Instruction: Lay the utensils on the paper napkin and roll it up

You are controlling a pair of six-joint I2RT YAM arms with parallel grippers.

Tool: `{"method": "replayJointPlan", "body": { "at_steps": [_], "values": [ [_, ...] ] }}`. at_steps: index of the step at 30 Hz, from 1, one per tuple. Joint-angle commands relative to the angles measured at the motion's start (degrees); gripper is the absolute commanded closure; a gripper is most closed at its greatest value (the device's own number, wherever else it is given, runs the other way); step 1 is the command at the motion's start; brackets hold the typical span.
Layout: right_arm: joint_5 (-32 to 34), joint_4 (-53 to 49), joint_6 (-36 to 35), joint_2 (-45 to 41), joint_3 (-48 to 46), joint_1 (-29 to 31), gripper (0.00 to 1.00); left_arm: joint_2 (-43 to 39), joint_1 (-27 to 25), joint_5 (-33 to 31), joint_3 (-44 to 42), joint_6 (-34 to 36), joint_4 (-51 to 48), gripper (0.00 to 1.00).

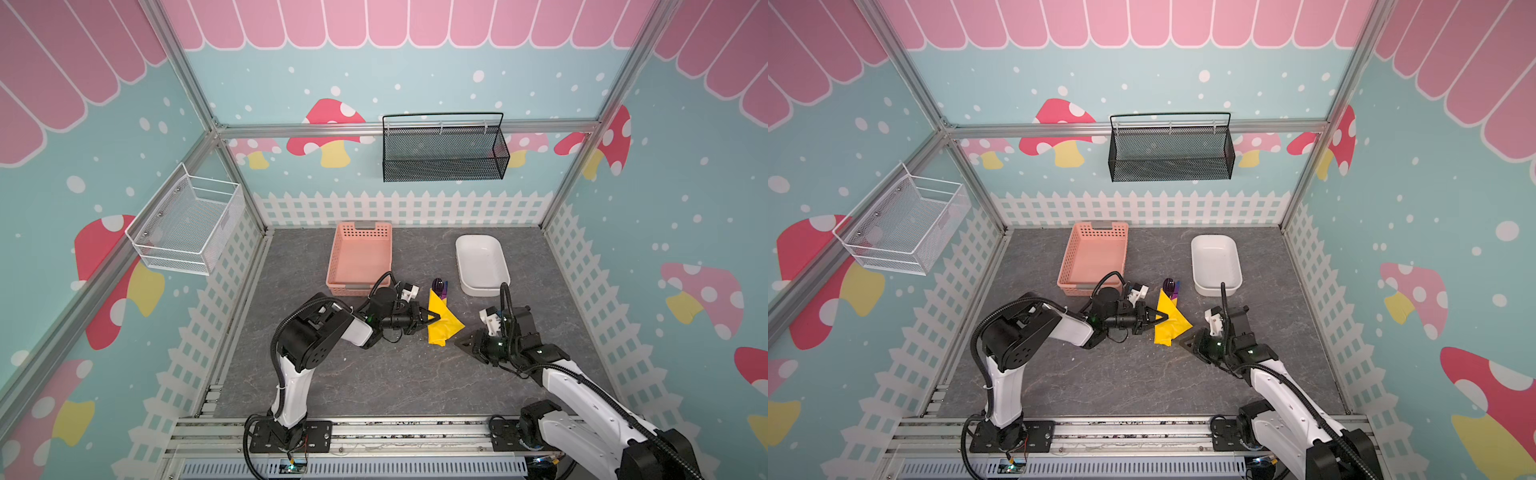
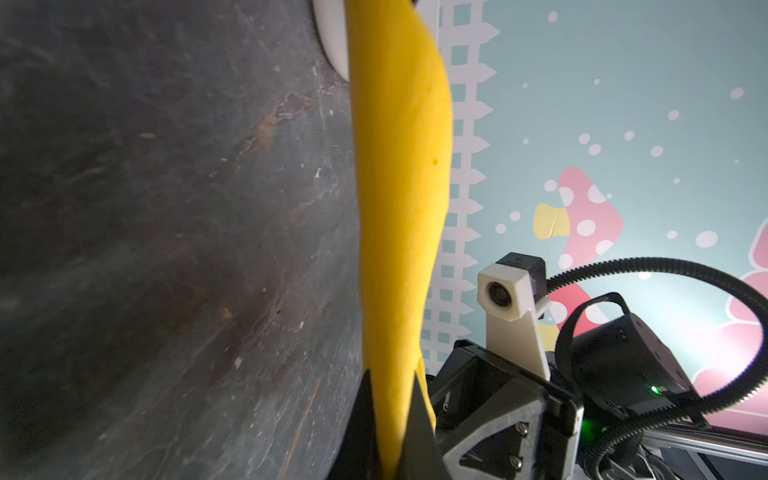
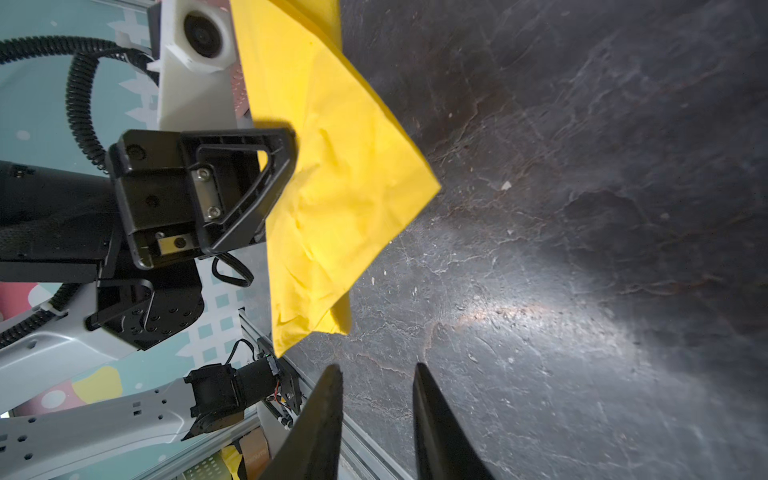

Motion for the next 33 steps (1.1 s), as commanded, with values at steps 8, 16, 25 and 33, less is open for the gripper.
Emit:
{"method": "replayJointPlan", "body": {
  "at_steps": [8,16,25,33],
  "values": [
    [3.4,-1.3,-4.2,-6.7,5.8,-0.7,0.69,-14.3,1.7,-4.5,-0.7,11.6,0.7,1.00],
    [2.8,5.6,-12.2,-14.5,13.8,-0.7,0.66,-30.0,1.8,-11.2,9.2,34.2,-25.4,1.00],
    [-9.0,29.9,-13.9,-14.8,17.0,-0.6,0.45,-36.3,1.6,-10.5,17.0,37.6,-21.7,1.00],
    [-11.7,43.9,-11.5,-9.6,19.2,0.6,0.21,-37.7,-0.7,-9.0,22.0,37.8,-21.1,1.00]
  ]
}}
